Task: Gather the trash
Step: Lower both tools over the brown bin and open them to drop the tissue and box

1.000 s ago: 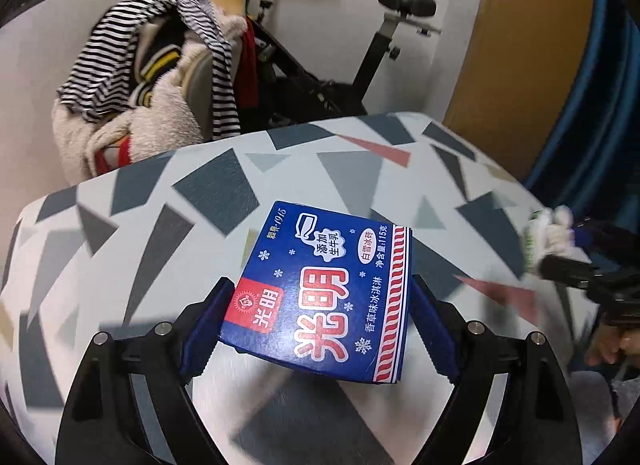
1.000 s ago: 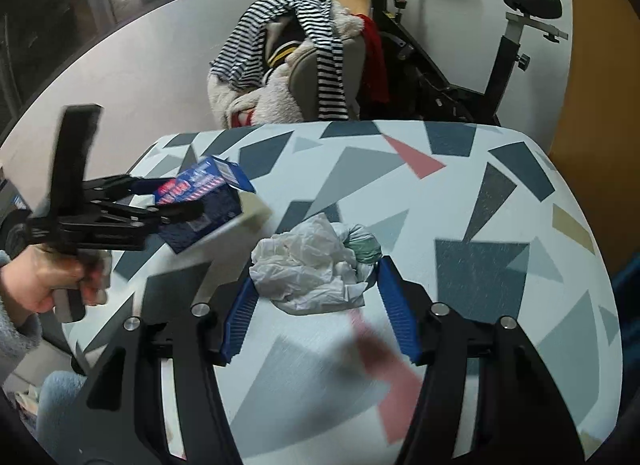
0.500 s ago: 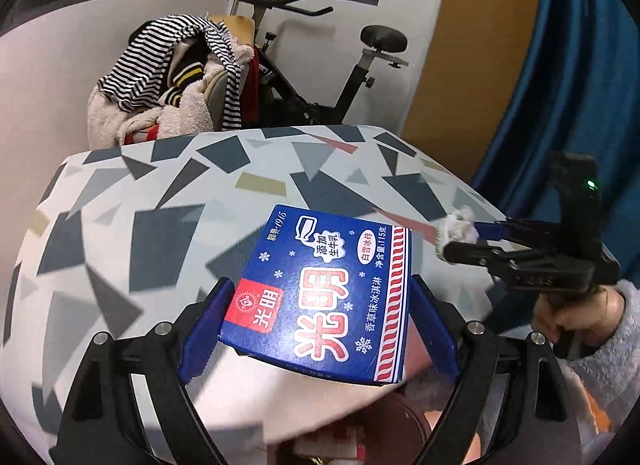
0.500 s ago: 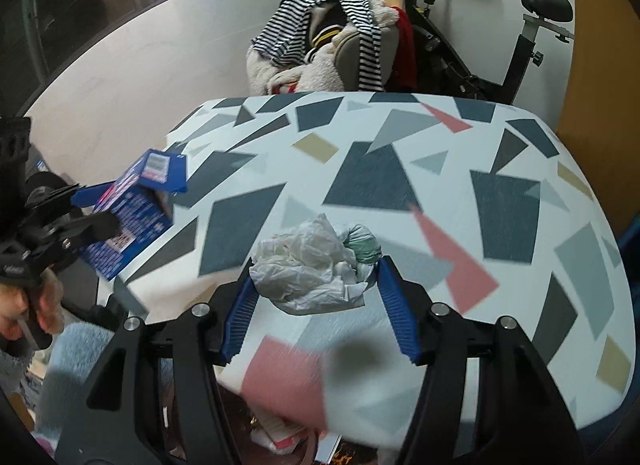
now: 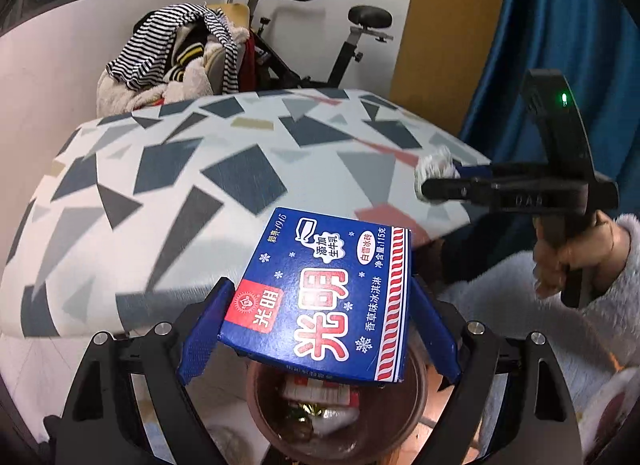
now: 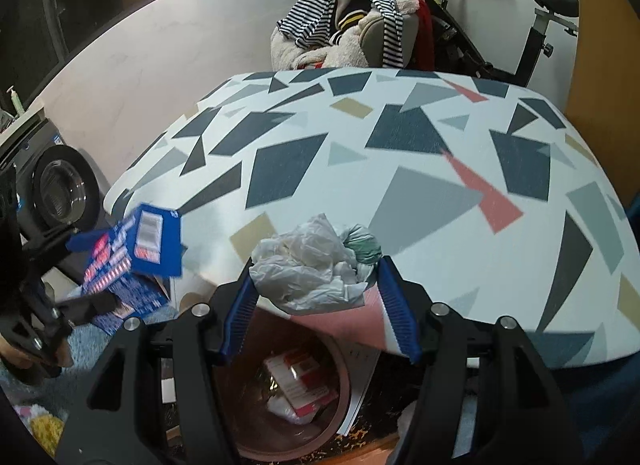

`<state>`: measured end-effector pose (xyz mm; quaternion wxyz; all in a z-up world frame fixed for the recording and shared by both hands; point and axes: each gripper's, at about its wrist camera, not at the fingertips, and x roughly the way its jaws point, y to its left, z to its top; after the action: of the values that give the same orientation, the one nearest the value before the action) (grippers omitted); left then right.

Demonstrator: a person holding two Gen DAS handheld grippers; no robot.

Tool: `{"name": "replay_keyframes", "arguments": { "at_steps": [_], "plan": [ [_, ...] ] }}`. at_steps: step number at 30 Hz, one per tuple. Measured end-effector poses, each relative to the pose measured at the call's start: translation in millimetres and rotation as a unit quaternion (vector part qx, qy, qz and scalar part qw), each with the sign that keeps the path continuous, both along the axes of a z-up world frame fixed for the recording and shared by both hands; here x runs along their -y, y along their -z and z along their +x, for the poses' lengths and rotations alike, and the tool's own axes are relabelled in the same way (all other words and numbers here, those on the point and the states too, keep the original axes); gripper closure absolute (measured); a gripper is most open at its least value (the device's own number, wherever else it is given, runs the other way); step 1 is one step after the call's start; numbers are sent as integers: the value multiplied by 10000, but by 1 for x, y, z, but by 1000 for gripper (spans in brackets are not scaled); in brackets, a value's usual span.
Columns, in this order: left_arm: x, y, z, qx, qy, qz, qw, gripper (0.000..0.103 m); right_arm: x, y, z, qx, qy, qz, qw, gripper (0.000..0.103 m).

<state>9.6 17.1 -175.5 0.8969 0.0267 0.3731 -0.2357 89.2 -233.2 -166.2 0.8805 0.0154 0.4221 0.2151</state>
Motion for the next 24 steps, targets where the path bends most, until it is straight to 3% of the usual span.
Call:
{"name": "replay_keyframes", "arguments": {
  "at_steps": [7,11,24],
  "plan": [
    [2,16,-4,-175,20,-150,9997,18,-1,9,-13,-100,13,29,9999,43],
    [3,20,0,-301,-18,-350,9989,10,-2,14,-17,-137,-25,36,9999,43],
    [-25,-13,8,187,-734,-415,9963,9,-24,40,-30,-478,-331,-51,9983,43]
  ]
}}
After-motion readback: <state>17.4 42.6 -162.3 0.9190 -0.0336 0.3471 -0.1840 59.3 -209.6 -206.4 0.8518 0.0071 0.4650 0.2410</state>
